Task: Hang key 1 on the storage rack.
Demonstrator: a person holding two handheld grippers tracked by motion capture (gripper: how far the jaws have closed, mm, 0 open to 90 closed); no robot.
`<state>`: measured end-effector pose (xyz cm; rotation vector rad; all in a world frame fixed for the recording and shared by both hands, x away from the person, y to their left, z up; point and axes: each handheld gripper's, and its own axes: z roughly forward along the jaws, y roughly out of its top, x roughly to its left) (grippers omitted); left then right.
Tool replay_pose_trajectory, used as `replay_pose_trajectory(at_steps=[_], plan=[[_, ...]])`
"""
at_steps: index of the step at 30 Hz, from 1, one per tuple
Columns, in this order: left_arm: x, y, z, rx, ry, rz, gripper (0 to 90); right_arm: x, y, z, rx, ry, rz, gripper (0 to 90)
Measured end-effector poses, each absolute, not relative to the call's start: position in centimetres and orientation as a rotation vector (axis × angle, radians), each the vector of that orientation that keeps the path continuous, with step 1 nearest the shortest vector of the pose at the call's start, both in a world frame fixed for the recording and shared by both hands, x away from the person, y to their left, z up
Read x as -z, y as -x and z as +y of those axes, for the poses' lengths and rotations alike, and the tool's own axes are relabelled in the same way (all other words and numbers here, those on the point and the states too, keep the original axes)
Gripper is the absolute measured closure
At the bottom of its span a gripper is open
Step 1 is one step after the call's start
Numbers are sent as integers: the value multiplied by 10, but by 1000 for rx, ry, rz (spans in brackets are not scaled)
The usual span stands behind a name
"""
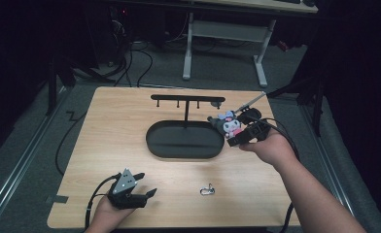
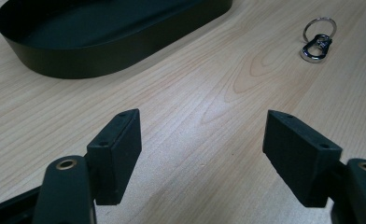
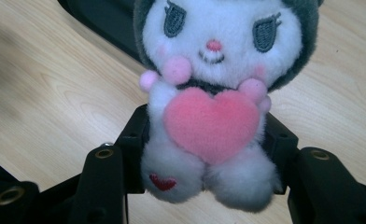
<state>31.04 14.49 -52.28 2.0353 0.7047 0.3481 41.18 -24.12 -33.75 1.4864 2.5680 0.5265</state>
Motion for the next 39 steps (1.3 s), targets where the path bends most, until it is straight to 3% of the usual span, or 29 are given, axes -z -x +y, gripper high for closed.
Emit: replay_pose_trajectory(at_steps=[21,39], plan=[[524,-311,144,-350,-2055,681,294,302,-439,-226,-562,-1456,2501,485],[525,-309,141,-366,-2077,655,307,318,-442,-250,-530,-1524,2445,485]])
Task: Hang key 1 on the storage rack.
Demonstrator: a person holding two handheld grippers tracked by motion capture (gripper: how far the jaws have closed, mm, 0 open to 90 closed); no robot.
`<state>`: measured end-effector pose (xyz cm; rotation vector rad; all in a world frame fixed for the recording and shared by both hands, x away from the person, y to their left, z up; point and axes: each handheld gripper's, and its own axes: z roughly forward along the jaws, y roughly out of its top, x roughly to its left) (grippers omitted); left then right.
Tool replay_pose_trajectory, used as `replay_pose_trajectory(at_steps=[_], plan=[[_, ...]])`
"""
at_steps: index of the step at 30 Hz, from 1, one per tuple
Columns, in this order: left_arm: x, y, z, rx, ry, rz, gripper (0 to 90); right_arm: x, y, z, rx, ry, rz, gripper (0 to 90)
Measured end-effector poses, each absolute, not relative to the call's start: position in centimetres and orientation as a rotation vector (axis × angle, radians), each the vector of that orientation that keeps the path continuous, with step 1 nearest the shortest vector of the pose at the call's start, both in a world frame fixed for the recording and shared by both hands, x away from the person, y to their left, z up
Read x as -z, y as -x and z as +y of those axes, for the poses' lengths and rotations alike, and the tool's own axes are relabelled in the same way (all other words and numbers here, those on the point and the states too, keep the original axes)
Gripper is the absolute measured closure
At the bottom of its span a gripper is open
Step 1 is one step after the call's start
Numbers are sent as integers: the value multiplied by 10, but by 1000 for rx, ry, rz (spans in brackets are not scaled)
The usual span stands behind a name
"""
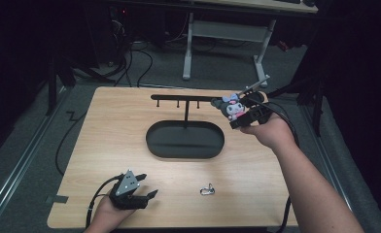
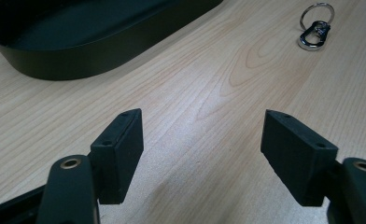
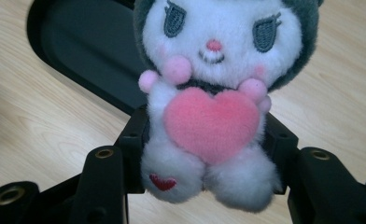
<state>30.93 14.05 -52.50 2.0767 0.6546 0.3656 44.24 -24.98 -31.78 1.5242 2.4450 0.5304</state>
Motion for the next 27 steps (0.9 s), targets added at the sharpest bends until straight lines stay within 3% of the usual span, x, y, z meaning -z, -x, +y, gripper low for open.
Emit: replay_pose_trajectory(at_steps=[11,27], plan=[[526,-309,137,-364,-2098,645,309,363,-435,-259,-499,-1537,2489,483],[528,-309,137,-367,-2103,638,310,415,-457,-241,-535,-1582,2453,466]])
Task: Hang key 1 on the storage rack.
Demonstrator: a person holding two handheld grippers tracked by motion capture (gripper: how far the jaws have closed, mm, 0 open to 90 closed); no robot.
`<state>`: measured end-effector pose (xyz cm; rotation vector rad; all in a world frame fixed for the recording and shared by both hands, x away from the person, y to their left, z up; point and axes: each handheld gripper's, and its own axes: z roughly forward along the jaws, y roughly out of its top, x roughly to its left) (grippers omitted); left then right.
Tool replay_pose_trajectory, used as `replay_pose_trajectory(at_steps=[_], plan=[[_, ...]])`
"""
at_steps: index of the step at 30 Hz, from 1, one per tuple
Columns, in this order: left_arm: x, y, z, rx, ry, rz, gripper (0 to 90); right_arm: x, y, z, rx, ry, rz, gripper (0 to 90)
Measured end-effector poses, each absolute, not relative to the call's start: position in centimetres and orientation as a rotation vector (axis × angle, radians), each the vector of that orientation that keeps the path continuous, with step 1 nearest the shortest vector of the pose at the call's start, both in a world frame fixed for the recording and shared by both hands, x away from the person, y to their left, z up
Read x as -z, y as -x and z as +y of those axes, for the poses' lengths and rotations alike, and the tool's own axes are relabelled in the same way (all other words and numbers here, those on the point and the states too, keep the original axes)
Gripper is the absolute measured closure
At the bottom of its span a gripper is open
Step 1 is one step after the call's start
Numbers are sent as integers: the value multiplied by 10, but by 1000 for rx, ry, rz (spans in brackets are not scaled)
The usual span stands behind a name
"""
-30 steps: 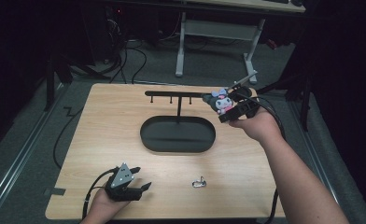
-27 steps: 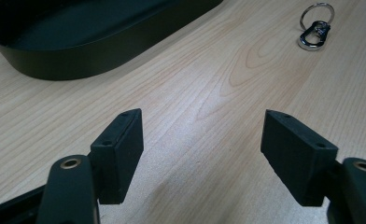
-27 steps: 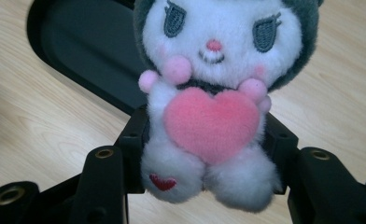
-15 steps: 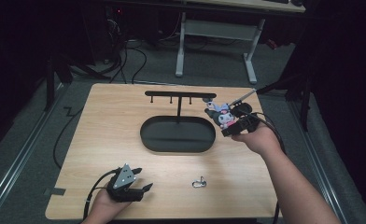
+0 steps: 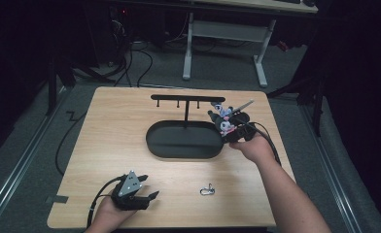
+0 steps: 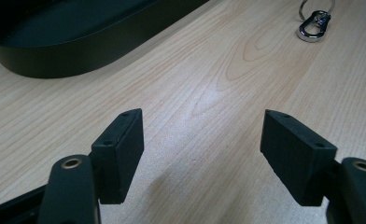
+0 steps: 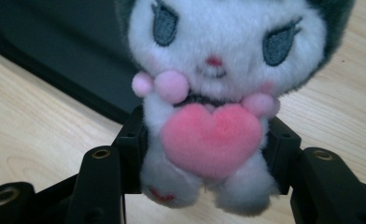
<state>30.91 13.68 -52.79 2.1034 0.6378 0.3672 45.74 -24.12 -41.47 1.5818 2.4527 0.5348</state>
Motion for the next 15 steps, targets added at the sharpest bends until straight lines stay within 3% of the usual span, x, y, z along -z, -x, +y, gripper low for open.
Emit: replay_pose_trajectory(at_steps=[8,9,11,15], plan=[[528,-310,137,-362,-2105,639,310,432,-465,-241,-543,-1620,2455,385],[528,-310,137,-363,-2105,640,310,432,-465,-241,-546,-1635,2438,330],[528,-310,136,-360,-2109,637,310,431,-463,-243,-563,-1650,2416,307],[528,-310,136,-360,-2111,635,309,428,-460,-244,-565,-1638,2415,305]])
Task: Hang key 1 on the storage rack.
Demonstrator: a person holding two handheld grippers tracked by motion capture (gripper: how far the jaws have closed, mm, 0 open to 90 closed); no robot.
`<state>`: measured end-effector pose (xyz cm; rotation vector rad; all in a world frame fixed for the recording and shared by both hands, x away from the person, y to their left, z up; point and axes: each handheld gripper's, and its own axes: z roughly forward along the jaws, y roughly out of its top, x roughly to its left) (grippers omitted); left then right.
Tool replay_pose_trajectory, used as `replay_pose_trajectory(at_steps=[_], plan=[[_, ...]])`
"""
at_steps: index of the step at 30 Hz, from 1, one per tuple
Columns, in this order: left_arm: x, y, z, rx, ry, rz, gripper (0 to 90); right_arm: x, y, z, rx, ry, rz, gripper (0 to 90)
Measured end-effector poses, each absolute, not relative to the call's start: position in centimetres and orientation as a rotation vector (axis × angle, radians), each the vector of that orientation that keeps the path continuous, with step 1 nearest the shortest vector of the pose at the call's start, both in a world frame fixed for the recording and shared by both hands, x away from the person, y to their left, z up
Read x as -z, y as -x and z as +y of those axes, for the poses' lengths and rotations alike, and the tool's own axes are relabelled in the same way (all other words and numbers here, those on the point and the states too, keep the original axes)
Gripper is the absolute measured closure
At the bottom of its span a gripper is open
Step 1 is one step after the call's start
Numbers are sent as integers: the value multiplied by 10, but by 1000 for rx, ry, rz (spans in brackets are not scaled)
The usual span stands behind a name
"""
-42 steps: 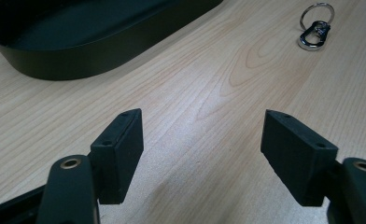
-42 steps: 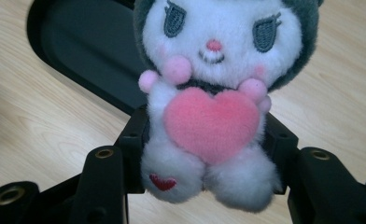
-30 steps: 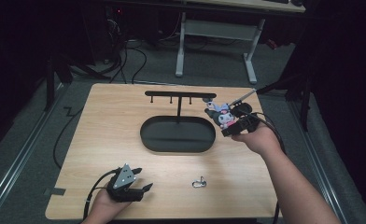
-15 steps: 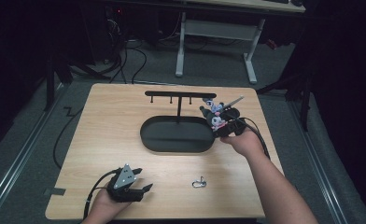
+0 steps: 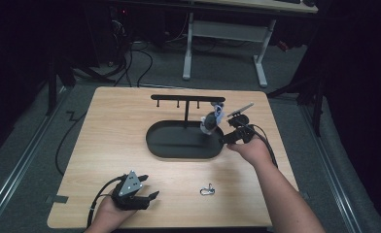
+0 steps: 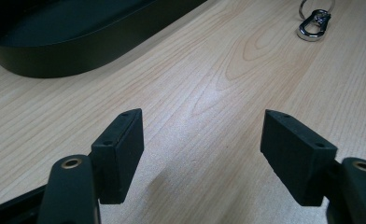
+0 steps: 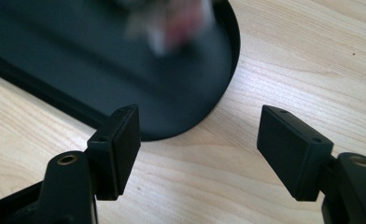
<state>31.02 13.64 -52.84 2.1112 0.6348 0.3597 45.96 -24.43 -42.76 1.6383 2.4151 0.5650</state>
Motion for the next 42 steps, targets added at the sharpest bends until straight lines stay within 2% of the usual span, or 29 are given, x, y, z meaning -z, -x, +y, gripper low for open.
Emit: replay_pose_trajectory(at_steps=[8,16,21,33,42], plan=[[528,-311,136,-357,-2106,641,308,427,-428,-250,-578,-1554,2429,380],[528,-310,134,-352,-2113,638,309,435,-396,-261,-681,-1556,2394,408],[529,-310,134,-347,-2114,643,309,458,-360,-269,-821,-1547,2335,418],[530,-310,131,-348,-2118,646,312,504,-305,-271,-963,-1478,2171,431],[526,-308,129,-350,-2101,636,313,508,-275,-272,-1033,-1454,2157,473]])
